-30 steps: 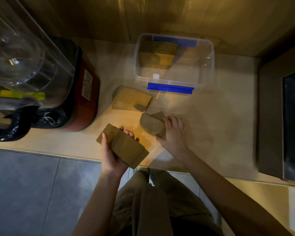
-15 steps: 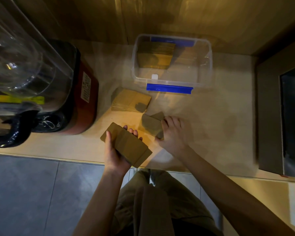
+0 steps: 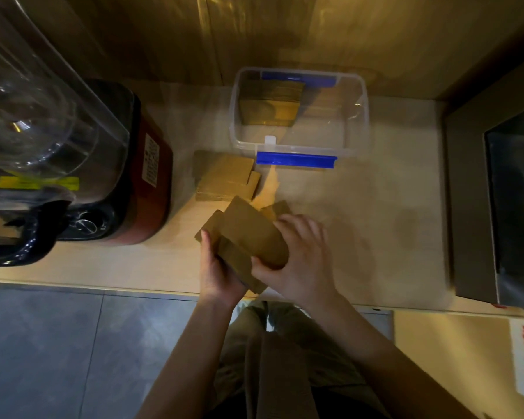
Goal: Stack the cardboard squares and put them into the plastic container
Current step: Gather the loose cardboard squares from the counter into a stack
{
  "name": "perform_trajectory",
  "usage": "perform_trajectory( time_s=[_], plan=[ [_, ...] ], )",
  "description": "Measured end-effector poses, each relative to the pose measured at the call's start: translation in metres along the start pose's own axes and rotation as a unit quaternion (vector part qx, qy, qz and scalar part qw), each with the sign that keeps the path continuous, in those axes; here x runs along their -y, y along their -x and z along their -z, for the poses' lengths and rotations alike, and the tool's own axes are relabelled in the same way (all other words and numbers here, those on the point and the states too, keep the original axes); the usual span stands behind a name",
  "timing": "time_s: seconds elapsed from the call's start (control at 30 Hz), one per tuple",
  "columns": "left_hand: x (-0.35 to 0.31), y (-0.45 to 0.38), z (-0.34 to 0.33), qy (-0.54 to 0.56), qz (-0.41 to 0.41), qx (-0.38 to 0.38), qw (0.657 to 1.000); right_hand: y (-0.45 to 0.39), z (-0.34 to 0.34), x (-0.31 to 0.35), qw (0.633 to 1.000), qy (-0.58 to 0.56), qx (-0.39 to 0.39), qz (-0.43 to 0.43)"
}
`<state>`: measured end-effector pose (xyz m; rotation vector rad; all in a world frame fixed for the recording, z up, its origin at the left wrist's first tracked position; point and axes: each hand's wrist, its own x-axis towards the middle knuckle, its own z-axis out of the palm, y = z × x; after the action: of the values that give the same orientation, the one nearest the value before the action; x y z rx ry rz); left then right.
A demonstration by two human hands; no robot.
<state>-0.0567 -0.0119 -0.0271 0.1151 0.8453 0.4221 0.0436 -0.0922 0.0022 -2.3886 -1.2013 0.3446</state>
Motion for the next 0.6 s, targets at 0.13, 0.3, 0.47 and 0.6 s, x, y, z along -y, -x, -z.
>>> perform_trajectory(
  time_s=[0.13, 0.3, 0.47, 0.6],
  plan=[
    [0.004, -0.002, -0.001, 0.002, 0.008, 0.075, 0.997, 0.013, -0.011, 0.004, 1.0, 0.015, 0.02, 0.002],
    [0.006, -0.008, 0.007, 0.025, -0.005, 0.103, 0.994, 0.02, -0.013, 0.003, 0.999, -0.016, 0.039, 0.03],
    [0.003, -0.005, 0.013, 0.026, -0.018, 0.079, 0.996, 0.008, -0.019, -0.031, 0.987, -0.108, 0.042, -0.11],
    [0.0, -0.003, 0.014, 0.022, -0.027, 0.068, 0.997, 0.0, -0.043, -0.065, 0.985, -0.031, 0.082, -0.151]
  ],
)
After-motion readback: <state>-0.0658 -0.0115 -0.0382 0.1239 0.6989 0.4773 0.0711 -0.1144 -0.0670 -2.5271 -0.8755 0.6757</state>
